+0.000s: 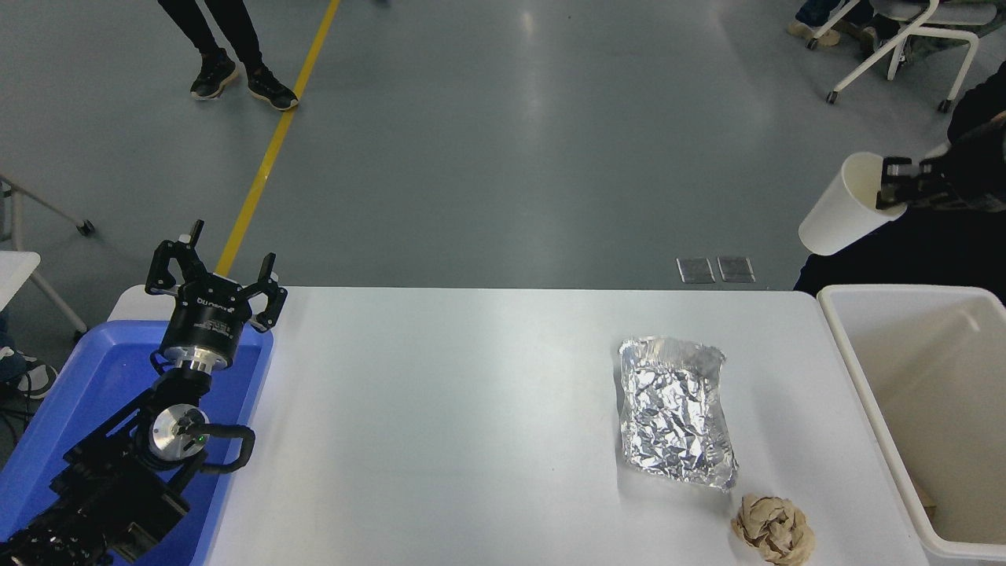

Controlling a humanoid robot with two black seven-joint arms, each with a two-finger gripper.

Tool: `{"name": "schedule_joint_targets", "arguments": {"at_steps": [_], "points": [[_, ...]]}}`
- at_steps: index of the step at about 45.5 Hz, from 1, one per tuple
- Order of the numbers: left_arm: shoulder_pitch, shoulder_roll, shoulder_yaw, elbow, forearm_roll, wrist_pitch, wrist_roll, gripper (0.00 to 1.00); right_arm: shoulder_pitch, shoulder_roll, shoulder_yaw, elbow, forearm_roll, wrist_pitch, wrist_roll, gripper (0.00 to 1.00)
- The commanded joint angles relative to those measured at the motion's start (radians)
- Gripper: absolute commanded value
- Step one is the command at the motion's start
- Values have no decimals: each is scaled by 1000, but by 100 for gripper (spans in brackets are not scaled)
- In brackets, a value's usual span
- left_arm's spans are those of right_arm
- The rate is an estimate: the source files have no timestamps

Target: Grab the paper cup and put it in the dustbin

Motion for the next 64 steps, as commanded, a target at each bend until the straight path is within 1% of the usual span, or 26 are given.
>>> {"name": "schedule_joint_targets", "arguments": {"at_steps": [1, 20, 26, 30, 34, 39, 45, 50, 53, 54, 64], "points": [[-1, 0, 0, 1, 0, -1, 0, 98, 185, -40, -7, 139, -47, 33, 0, 0], [1, 0, -1, -1, 0, 1, 0, 98, 171, -43, -1, 138, -47, 23, -2, 0], [1, 0, -1, 1, 0, 1, 0, 98, 105, -60, 4, 84, -45, 13, -5, 0], [1, 0, 0, 1, 0, 1, 0, 98, 35, -62, 9, -12, -32, 8, -6, 0], [1, 0, -1, 1, 0, -1, 0, 98, -93, -79, 30, -179, -25, 5, -6, 0], [1, 0, -1, 1, 0, 1, 0, 98, -283, -97, 91, -391, 11, 5, -9, 0], [1, 0, -1, -1, 0, 1, 0, 98, -528, -97, 139, -655, 111, 7, -12, 0], [1, 0, 0, 1, 0, 1, 0, 98, -695, -99, 162, -802, 206, 5, -15, 0], [1, 0, -1, 1, 0, 1, 0, 98, -760, -99, 176, -857, 241, -9, -31, 0], [1, 0, -1, -1, 0, -1, 0, 98, -795, -99, 192, -886, 249, -38, -60, 0], [1, 0, -1, 1, 0, 1, 0, 98, -982, -102, 357, -908, 249, -211, -215, 0]]}}
